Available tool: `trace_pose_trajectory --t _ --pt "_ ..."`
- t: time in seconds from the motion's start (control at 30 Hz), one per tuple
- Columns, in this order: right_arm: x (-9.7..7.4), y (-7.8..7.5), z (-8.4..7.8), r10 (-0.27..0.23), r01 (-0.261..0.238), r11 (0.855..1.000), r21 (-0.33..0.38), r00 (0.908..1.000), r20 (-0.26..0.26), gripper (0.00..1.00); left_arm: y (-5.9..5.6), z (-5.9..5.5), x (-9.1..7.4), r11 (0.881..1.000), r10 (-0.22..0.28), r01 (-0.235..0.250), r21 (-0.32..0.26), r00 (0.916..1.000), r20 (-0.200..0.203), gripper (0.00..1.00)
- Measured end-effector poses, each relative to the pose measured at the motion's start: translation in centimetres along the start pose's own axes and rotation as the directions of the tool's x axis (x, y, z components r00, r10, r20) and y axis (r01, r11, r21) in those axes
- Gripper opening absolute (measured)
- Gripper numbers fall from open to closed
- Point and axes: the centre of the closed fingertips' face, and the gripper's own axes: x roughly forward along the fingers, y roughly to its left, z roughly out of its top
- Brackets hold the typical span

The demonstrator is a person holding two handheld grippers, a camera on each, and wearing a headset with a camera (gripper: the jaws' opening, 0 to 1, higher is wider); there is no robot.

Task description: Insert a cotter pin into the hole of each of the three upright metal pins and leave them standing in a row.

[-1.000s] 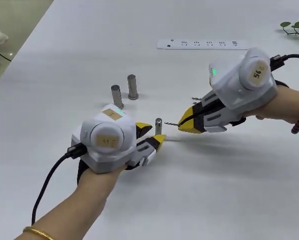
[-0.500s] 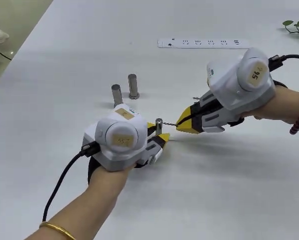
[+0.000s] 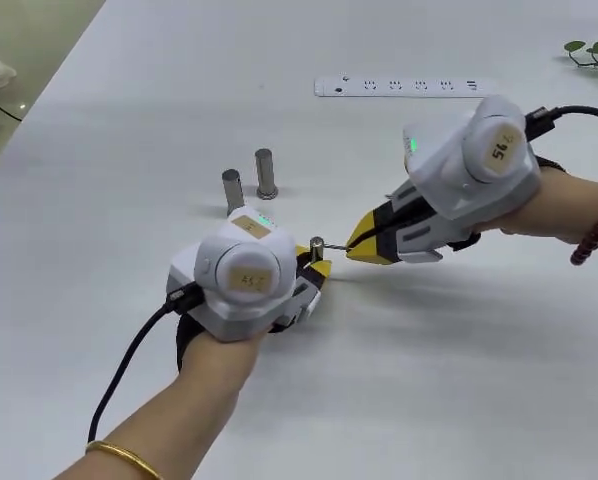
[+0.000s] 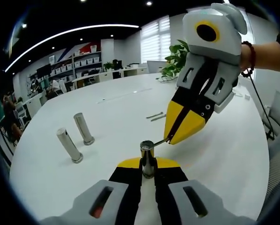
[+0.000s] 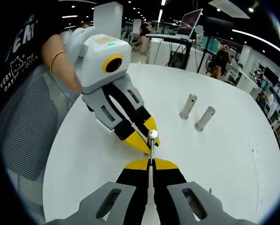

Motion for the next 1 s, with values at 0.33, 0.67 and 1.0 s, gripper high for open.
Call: trace_pose_trajectory --t 0.33,0.67,1.0 --pt "0.1 -0.2 0.3 0.004 -0.005 1.0 -0.03 0.9999 -0.014 0.0 0.0 0.0 0.0 1.0 -0.001 0.001 -0.01 1.0 0.001 0.05" --pt "0.3 -0.3 0.6 0.005 -0.006 0.999 -0.047 0.9997 -0.025 0.0 0.1 0.0 0.0 1.0 0.005 -0.005 -0.019 0.9999 0.011 0.05" --pt "0.4 -0.2 1.1 0.015 -0.016 0.998 -0.06 0.9996 -0.025 0.0 0.1 0.0 0.1 1.0 0.009 -0.009 -0.013 0.9999 0.011 0.05"
